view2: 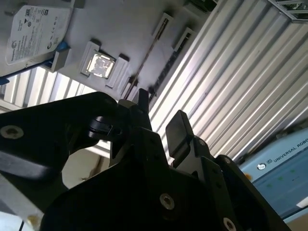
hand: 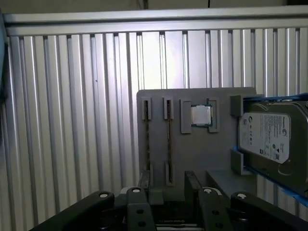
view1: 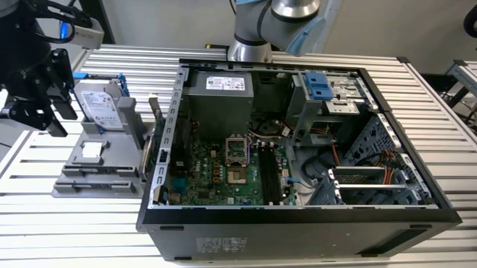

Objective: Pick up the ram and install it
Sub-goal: 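Pick up the ram and move it above insertion slot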

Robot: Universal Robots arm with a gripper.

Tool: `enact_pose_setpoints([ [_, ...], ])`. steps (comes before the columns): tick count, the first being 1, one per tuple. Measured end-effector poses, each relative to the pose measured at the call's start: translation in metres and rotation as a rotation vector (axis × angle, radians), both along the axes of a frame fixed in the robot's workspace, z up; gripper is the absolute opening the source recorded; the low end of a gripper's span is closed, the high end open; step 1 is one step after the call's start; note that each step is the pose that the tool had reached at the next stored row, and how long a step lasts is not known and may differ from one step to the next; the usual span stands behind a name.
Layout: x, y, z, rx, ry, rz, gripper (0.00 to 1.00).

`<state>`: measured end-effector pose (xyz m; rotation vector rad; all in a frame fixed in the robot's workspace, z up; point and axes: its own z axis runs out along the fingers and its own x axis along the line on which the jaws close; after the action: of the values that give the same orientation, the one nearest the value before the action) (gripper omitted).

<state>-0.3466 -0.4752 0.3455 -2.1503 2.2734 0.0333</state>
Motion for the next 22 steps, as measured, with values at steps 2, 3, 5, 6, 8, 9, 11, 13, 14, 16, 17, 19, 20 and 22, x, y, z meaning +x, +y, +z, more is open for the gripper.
enact_pose_setpoints([
  [2,0.0000,0.0000,-0.0036,0.0001,0.0000,0.000,1.00],
  [3,0.0000,-0.0001,-0.0054,0.0000,0.0000,0.000,1.00],
  [5,-0.0001,-0.0004,-0.0090,0.0001,0.0000,0.000,1.00],
  [6,0.0000,-0.0007,-0.0108,0.0000,-0.0001,0.000,1.00],
  [8,0.0000,-0.0012,-0.0145,0.0001,0.0000,0.000,1.00],
  [9,0.0000,-0.0014,-0.0163,0.0000,0.0000,0.000,1.00],
  [11,0.0000,-0.0016,-0.0200,0.0001,-0.0001,0.000,1.00],
  [13,-0.0001,-0.0021,-0.0236,0.0000,0.0000,0.000,1.00],
  [14,-0.0001,-0.0021,-0.0253,0.0000,0.0000,0.000,1.00],
  [16,-0.0001,-0.0021,-0.0290,0.0001,0.0000,0.000,1.00],
  [17,0.0000,-0.0022,-0.0300,0.0001,-0.0001,0.000,1.00],
  [19,0.0000,-0.0022,-0.0300,-0.0002,0.0001,0.000,1.00],
  [20,0.0000,-0.0022,-0.0301,-0.0003,0.0003,0.000,1.00],
  [22,0.0000,-0.0022,-0.0330,-0.0010,0.0003,0.000,1.00],
])
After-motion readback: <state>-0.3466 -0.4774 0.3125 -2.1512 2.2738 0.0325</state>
